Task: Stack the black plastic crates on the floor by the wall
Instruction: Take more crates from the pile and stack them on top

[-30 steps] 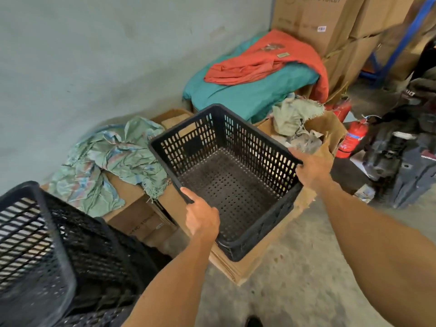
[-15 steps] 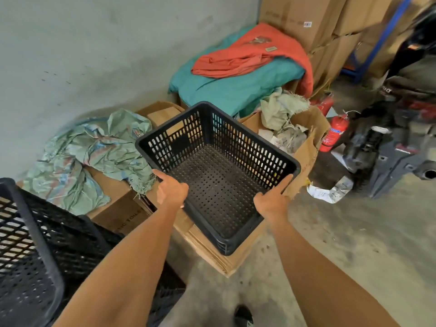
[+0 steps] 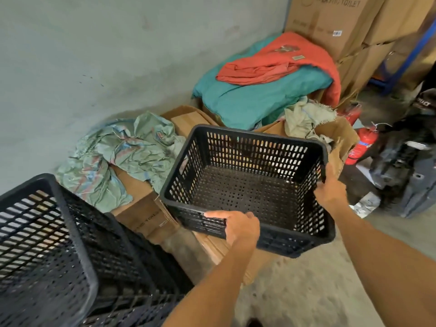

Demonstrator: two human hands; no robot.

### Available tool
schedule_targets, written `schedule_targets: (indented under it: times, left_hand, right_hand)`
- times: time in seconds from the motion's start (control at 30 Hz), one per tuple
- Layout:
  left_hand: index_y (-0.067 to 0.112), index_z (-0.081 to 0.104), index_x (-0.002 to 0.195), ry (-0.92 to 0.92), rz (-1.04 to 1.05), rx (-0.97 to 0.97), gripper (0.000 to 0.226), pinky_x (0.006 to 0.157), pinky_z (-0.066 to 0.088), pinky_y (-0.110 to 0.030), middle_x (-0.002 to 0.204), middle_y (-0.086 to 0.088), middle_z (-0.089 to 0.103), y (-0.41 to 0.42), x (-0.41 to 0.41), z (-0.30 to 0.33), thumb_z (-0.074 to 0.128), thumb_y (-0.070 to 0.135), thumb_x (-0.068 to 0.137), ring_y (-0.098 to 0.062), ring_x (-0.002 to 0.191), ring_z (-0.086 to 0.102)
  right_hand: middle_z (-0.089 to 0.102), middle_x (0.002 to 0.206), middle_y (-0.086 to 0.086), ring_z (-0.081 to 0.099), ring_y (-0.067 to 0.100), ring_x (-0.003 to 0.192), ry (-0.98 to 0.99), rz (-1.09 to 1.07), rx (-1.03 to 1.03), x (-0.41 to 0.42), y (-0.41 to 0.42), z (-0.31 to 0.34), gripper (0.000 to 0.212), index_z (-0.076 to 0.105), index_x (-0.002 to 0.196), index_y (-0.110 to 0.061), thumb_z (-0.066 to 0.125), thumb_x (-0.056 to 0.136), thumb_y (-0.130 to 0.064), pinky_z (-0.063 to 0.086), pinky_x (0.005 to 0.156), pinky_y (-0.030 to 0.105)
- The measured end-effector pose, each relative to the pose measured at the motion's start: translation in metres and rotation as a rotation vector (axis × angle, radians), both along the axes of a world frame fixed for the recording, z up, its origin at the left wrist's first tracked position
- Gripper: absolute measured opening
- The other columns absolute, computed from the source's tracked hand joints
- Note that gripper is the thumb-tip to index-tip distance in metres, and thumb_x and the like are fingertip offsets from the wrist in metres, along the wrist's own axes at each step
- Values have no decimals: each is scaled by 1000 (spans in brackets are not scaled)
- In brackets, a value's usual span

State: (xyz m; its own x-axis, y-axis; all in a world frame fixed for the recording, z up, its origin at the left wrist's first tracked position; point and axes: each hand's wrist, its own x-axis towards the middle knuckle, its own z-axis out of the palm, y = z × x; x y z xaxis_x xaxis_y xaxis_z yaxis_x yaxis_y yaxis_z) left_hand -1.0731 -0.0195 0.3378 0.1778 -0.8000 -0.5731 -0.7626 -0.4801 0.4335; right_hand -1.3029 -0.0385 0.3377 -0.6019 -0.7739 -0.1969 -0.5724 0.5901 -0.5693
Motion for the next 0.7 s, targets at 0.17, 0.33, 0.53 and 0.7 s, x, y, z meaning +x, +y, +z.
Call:
schedule_targets:
  times: [0.17,0.33,0.53,0.7]
  left_hand:
    - [-2,56,126,-295,-425,162,51,82,57,-36,116,-20,66,-47,27,36,41,38,99,-32,83,70]
    - [-1,14,156,-607,-466,-120,78,66,45,-37,123,-18,62,-105,68,45,42,47,102,-32,101,63]
    - [19,-7,159,-696,-589,-392,95,99,43,-60,149,-30,25,-165,120,16,48,61,94,-48,133,36]
    - [21,-21,156,-537,-616,-359,100,94,47,-53,146,-35,33,-212,150,-11,49,59,95,-46,122,51]
  right_hand:
    - [62,105,35,59,48,92,-7,41,6,2,9,-5,77,2,160,-22,46,99,-5,39,70,39]
    - [62,105,32,58,43,86,-9,27,71,1,6,-13,84,-5,159,-33,48,98,-11,49,78,45]
    - [64,112,31,60,46,102,83,19,120,5,10,-15,78,-4,159,-34,47,101,-22,47,83,45]
    - [67,105,33,63,48,93,161,-22,110,5,8,-30,70,-1,159,-33,42,104,-26,46,78,46]
